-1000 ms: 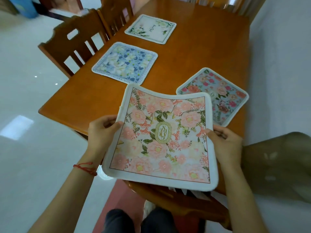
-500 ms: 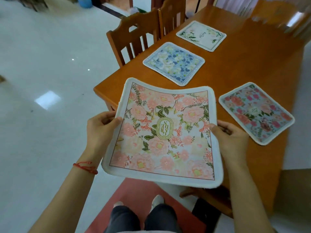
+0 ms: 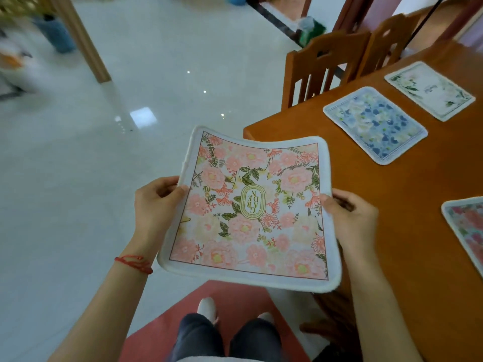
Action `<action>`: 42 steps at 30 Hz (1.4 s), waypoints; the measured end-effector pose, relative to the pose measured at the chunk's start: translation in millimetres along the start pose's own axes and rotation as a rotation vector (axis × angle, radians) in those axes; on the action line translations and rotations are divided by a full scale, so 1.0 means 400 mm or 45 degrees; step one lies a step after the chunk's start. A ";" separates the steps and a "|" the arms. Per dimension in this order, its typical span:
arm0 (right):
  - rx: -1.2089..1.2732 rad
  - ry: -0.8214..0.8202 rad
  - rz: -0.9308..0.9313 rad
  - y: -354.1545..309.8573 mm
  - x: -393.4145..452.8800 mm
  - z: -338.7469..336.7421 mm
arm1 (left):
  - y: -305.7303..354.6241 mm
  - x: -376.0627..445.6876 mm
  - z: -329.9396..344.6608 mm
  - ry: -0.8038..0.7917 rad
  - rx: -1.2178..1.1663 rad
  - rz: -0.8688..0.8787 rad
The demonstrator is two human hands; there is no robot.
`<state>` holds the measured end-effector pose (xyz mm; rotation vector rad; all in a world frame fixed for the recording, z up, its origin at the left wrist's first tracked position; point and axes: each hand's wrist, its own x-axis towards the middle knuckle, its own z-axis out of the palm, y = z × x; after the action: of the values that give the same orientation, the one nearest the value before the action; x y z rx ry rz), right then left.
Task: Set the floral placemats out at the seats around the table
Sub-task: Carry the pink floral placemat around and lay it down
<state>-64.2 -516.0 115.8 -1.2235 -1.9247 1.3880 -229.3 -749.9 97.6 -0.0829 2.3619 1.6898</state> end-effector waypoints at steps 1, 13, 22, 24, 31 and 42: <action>-0.019 -0.022 -0.013 -0.007 0.001 0.034 | -0.011 0.012 -0.026 0.029 -0.011 -0.021; -0.093 -0.309 -0.120 -0.066 0.007 0.393 | -0.126 0.137 -0.260 0.360 -0.062 -0.190; -0.173 -0.518 -0.246 -0.114 0.150 0.597 | -0.161 0.293 -0.282 0.509 -0.058 -0.331; -0.170 -0.552 -0.265 -0.130 0.201 0.643 | -0.157 0.346 -0.271 0.536 -0.054 -0.356; -0.210 -0.629 -0.223 -0.192 0.382 0.774 | -0.116 0.540 -0.221 0.577 -0.058 -0.408; -0.182 -0.598 -0.157 -0.290 0.551 1.026 | -0.066 0.859 -0.253 0.554 -0.069 -0.384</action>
<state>-537.5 -542.3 39.4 -0.8697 -2.4048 1.5988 -574.0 -822.7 27.5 -0.8501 2.4250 1.7166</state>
